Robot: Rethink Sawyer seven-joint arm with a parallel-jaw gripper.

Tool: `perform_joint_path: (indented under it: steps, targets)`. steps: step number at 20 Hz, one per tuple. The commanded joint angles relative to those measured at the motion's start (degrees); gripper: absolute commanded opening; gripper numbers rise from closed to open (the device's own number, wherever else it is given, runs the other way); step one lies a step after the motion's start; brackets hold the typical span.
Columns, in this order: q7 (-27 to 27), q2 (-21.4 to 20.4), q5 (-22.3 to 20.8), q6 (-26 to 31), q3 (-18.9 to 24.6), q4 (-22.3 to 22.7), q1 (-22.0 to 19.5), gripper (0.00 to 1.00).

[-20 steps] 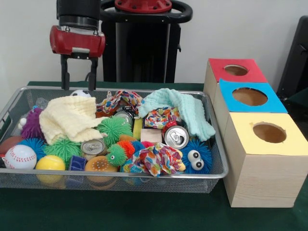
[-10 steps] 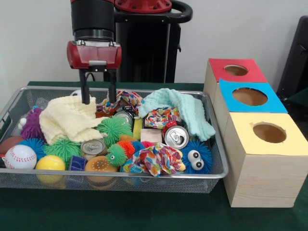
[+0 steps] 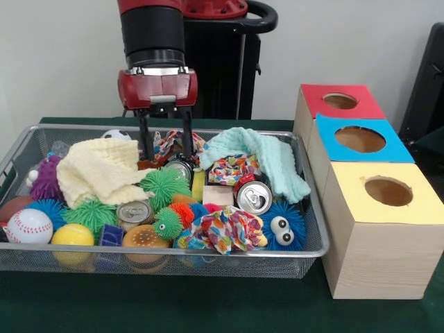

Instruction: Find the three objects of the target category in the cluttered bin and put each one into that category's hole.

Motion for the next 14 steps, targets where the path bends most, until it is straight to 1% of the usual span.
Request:
perform_joint_path:
  steps: [1,4,6,7,11,14]
  targets:
    - [-17.8,-0.2,6.3,-5.4,10.4,4.4,-3.3,1.0]
    - [-21.1,-0.1,8.2,-4.8,10.9,4.6,-4.2,1.0]
    - [-24.7,-0.1,10.4,-3.9,10.9,4.7,-4.9,1.0]
    - [-27.8,-0.1,12.3,-4.0,11.0,4.8,-5.6,1.0]
    - [-33.2,0.7,17.3,-6.0,10.6,4.4,-6.9,1.0]
    - [-36.1,1.2,20.5,-7.9,10.0,4.5,-7.3,1.0]
